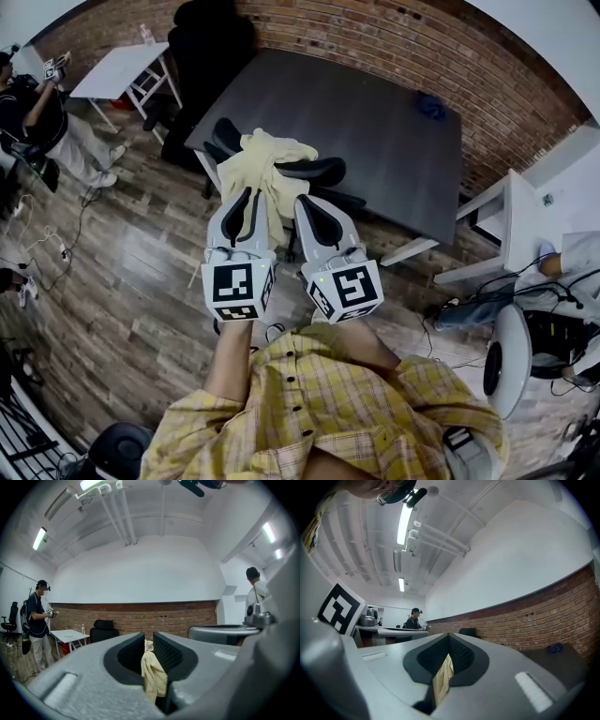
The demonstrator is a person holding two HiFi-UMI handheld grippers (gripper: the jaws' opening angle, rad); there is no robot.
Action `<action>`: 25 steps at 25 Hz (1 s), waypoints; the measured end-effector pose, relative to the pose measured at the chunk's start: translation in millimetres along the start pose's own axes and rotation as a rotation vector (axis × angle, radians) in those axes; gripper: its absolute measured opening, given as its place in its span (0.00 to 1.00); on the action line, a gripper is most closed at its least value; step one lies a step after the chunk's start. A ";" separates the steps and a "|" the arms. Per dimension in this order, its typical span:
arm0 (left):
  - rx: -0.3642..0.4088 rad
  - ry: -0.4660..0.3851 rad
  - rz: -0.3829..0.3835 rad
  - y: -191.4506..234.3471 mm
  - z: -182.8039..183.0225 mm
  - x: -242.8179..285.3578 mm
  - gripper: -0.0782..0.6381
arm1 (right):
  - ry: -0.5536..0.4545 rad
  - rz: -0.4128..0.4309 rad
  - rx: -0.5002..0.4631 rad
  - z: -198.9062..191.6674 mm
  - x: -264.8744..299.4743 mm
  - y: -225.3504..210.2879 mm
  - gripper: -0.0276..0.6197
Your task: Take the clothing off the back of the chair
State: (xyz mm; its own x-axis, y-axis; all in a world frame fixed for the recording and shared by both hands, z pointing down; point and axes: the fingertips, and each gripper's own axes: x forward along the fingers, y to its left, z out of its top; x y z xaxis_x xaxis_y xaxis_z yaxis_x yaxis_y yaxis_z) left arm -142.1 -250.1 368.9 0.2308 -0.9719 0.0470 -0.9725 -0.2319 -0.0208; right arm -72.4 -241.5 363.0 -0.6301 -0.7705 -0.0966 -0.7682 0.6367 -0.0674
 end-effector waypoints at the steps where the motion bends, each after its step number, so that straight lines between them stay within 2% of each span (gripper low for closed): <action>1: 0.001 0.001 -0.004 0.2 1.0 2.6 0.19 | -0.002 0.001 -0.001 0.4 0.8 -1.1 0.05; 12: 0.004 0.009 -0.015 13.0 9.7 26.8 0.37 | -0.008 0.001 -0.007 2.0 9.4 -11.5 0.05; 19: 0.039 0.069 -0.049 16.3 3.2 43.1 0.47 | -0.004 0.006 -0.010 1.6 11.8 -12.9 0.05; 25: 0.044 0.093 -0.070 23.2 1.0 56.3 0.52 | -0.008 0.004 -0.016 3.7 16.4 -14.3 0.05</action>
State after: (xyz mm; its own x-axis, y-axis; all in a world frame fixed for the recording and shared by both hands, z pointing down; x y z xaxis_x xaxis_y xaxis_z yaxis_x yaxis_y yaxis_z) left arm -151.6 -310.2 370.1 0.2923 -0.9457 0.1425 -0.9513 -0.3028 -0.0582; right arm -71.4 -263.1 358.7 -0.6325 -0.7675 -0.1047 -0.7673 0.6393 -0.0507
